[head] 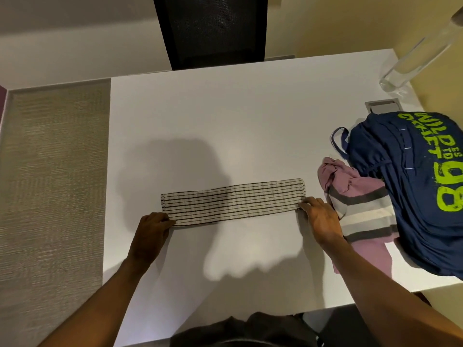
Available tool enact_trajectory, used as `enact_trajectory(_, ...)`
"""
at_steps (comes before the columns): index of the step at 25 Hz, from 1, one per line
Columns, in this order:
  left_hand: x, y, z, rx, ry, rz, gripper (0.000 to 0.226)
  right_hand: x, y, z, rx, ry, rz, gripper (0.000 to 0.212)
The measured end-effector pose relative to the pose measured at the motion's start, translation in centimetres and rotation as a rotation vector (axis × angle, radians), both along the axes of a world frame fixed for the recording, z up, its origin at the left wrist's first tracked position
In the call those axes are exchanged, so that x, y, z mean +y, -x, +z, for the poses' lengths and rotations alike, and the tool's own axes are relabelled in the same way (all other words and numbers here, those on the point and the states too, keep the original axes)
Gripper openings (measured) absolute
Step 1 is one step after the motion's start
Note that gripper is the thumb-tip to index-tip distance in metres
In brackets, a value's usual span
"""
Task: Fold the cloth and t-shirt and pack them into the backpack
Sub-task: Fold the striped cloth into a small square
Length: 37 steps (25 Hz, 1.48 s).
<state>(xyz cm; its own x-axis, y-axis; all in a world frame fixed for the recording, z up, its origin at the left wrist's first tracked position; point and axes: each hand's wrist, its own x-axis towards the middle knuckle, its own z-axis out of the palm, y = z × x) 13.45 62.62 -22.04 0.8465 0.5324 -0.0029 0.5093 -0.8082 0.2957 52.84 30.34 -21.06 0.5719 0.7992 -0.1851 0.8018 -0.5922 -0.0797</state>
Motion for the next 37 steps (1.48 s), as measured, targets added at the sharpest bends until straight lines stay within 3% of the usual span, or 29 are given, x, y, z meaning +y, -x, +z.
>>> enact_trajectory(4, -1.7, -0.5, 0.3, 0.015, -0.051, 0.134, 0.020, 0.0, 1.2, 0.4, -0.041, -0.081, -0.041, 0.020)
enact_trajectory(9, -7.3, -6.4, 0.3, -0.168, 0.166, 0.260, 0.050, 4.7, 6.9, -0.5, 0.070, -0.220, -0.040, 0.050)
enact_trajectory(14, -11.1, -14.4, -0.4, -0.215, 0.310, 0.165, 0.057, 12.1, 11.5, -2.1, 0.211, -0.229, 0.117, 0.059)
enact_trajectory(17, -11.2, -16.9, -1.1, -0.206, 0.423, 0.215, 0.058, 14.9, 12.8, -2.9, 0.238, -0.170, 0.149, 0.063)
enact_trajectory(22, -9.6, -16.2, -4.4, 0.032, 0.204, 0.160, 0.062, 15.3, 13.3, -5.0, 0.143, -0.051, 0.143, 0.073)
enact_trajectory(30, -7.7, -14.1, -4.0, 0.041, 0.136, 0.180, 0.064, 11.5, 9.2, -4.2, 0.071, -0.191, 0.126, 0.066)
enact_trajectory(37, -3.6, -9.0, -4.3, 0.099, 0.033, 0.366, 0.067, 6.7, 3.4, -3.9, 0.115, -0.072, -0.109, 0.073)
